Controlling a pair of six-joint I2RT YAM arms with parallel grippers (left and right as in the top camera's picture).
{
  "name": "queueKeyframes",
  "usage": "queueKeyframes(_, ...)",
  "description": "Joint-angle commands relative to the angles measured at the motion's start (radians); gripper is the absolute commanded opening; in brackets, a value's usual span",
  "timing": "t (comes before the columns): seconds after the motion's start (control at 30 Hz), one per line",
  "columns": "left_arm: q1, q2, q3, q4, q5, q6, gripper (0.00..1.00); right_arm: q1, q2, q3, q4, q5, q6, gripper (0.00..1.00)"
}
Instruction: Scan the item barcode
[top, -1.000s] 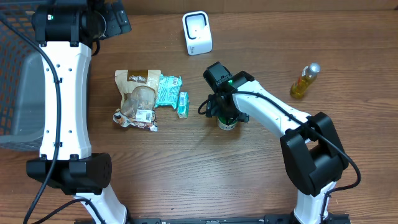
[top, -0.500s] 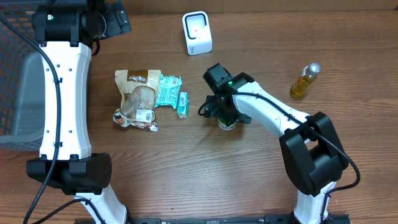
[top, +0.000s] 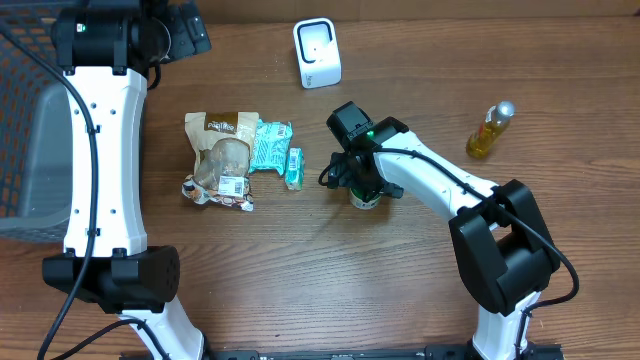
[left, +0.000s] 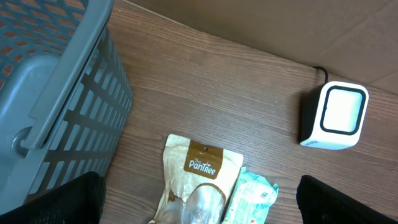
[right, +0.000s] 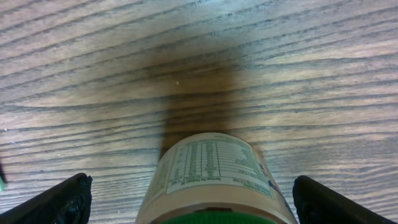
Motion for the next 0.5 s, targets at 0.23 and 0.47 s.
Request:
queueKeyframes(0.23,-0.001,-0.006,0.019,0.001,-0.003,-0.003,1.00,0.000,0.010,-0.012,0.014,0.036,0.004,0.98)
queueKeyframes(0.47,-0.001,-0.006,0.019,0.001,-0.003,-0.003,1.00,-0.002,0.010,-0.012,0.003,0.037,0.004,0.85)
